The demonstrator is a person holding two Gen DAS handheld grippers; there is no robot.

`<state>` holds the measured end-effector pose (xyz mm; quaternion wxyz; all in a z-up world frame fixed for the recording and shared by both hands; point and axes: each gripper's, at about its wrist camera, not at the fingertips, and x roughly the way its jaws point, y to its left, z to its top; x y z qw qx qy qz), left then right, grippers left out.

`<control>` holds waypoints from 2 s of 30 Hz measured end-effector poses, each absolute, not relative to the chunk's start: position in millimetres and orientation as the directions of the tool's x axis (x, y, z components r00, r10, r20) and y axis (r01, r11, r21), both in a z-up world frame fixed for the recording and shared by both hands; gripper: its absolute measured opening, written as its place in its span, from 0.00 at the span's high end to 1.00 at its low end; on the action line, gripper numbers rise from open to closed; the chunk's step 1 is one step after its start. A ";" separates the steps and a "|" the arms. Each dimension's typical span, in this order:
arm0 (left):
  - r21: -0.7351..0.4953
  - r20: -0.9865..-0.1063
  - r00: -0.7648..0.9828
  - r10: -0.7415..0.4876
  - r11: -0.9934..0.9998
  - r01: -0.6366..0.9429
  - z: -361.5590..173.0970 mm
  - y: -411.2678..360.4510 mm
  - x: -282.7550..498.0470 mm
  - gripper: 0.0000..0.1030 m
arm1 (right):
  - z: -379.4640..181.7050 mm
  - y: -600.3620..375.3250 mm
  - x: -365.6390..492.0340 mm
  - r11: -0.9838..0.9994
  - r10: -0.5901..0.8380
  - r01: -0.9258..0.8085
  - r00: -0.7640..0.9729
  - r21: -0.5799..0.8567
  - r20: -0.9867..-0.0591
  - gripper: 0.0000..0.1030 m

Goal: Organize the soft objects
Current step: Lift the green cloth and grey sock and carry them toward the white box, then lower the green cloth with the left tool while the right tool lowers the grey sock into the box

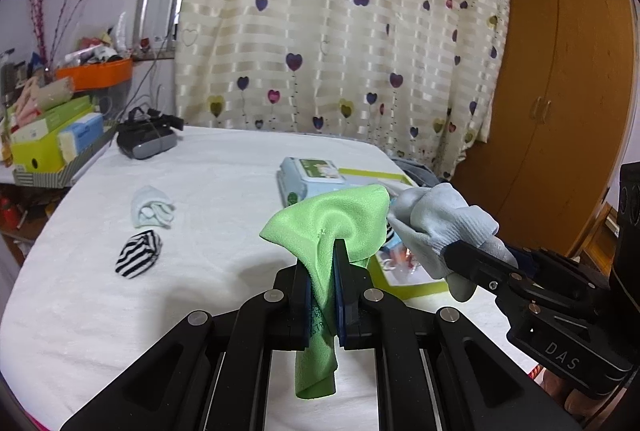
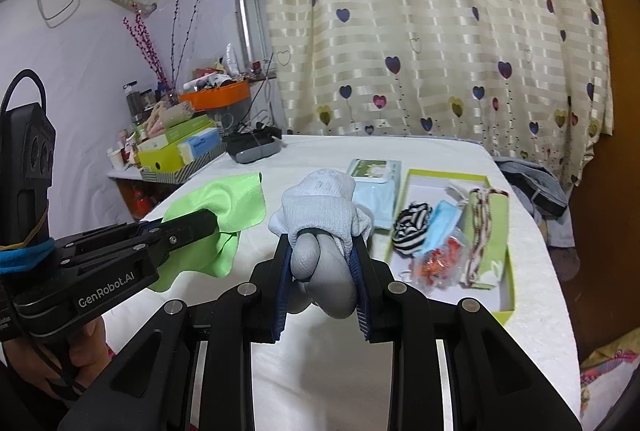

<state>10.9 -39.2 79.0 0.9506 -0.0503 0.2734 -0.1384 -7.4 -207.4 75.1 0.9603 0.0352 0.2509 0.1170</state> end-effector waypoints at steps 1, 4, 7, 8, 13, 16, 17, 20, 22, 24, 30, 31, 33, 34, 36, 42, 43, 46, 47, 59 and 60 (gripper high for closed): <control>-0.172 -0.507 0.810 -0.295 0.955 0.240 78.6 -41.3 11.3 0.92 | 74.7 -209.8 -8.1 0.971 0.239 -0.202 0.848 0.127 -0.474 0.73; -0.171 -0.512 0.803 -0.306 0.952 0.254 77.1 -49.4 13.3 0.92 | 73.4 -218.2 -9.2 0.973 0.228 -0.188 0.850 0.131 -0.474 0.73; -0.169 -0.517 0.795 -0.318 0.948 0.270 75.3 -58.9 16.4 0.92 | 71.5 -226.5 -8.9 0.975 0.219 -0.175 0.852 0.136 -0.476 0.73; -0.169 -0.519 0.792 -0.322 0.947 0.274 74.7 -61.6 17.8 0.92 | 70.9 -229.1 -9.0 0.976 0.215 -0.170 0.852 0.137 -0.476 0.73; -0.167 -0.529 0.779 -0.337 0.941 0.294 71.3 -75.1 26.6 0.92 | 68.4 -244.1 -5.6 0.978 0.199 -0.145 0.855 0.148 -0.479 0.73; -0.170 -0.536 0.769 -0.349 0.937 0.306 68.8 -83.0 32.1 0.92 | 64.9 -253.6 -3.1 0.980 0.188 -0.128 0.854 0.155 -0.486 0.73; -0.170 -0.539 0.764 -0.354 0.934 0.313 67.1 -87.3 34.0 0.92 | 63.7 -256.9 -2.3 0.980 0.184 -0.122 0.853 0.156 -0.488 0.73; -0.170 -0.548 0.753 -0.363 0.931 0.324 63.4 -95.4 38.8 0.92 | 60.4 -268.0 0.3 0.981 0.170 -0.100 0.852 0.165 -0.495 0.73; -0.171 -0.555 0.745 -0.370 0.927 0.333 61.2 -101.5 43.0 0.92 | 59.2 -274.1 2.9 0.982 0.161 -0.087 0.851 0.169 -0.500 0.73; -0.171 -0.559 0.739 -0.376 0.924 0.341 60.2 -107.5 47.1 0.92 | 58.1 -280.0 5.6 0.982 0.153 -0.074 0.850 0.172 -0.505 0.73; -0.175 -0.568 0.724 -0.392 0.917 0.359 57.4 -120.9 56.4 0.92 | 55.8 -290.9 11.2 0.984 0.134 -0.050 0.845 0.173 -0.518 0.73; -0.175 -0.571 0.721 -0.393 0.916 0.361 56.8 -122.9 57.5 0.92 | 55.2 -292.5 11.5 0.984 0.132 -0.048 0.845 0.173 -0.519 0.73; -0.174 -0.577 0.713 -0.399 0.913 0.370 54.8 -128.3 59.9 0.92 | 53.1 -296.7 13.2 0.983 0.128 -0.038 0.842 0.178 -0.524 0.73; -0.174 -0.579 0.710 -0.400 0.912 0.372 54.2 -130.1 60.5 0.92 | 51.8 -299.0 14.0 0.983 0.125 -0.033 0.840 0.181 -0.527 0.73; -0.174 -0.583 0.705 -0.403 0.910 0.376 52.8 -134.4 62.2 0.92 | 50.2 -302.3 15.5 0.983 0.122 -0.027 0.838 0.183 -0.532 0.73; -0.171 -0.597 0.694 -0.402 0.909 0.379 48.9 -142.1 67.6 0.92 | 45.5 -309.3 18.2 0.981 0.122 -0.021 0.832 0.190 -0.541 0.73; -0.170 -0.600 0.692 -0.402 0.909 0.380 48.5 -143.6 68.7 0.92 | 44.5 -310.4 18.7 0.981 0.123 -0.020 0.831 0.192 -0.542 0.73; -0.169 -0.604 0.687 -0.404 0.907 0.385 47.1 -148.4 71.0 0.92 | 41.6 -314.1 20.2 0.980 0.124 -0.016 0.828 0.197 -0.547 0.73; -0.168 -0.606 0.685 -0.405 0.906 0.388 46.4 -150.7 71.5 0.92 | 40.6 -315.8 20.8 0.980 0.123 -0.014 0.827 0.199 -0.549 0.73; -0.171 -0.631 0.659 -0.409 0.902 0.396 35.7 -163.3 83.8 0.92 | 31.6 -328.0 32.7 0.978 0.118 0.004 0.813 0.209 -0.571 0.73; -0.173 -0.634 0.656 -0.410 0.902 0.397 34.7 -164.4 85.4 0.92 | 30.7 -328.6 34.1 0.978 0.119 0.005 0.811 0.209 -0.573 0.73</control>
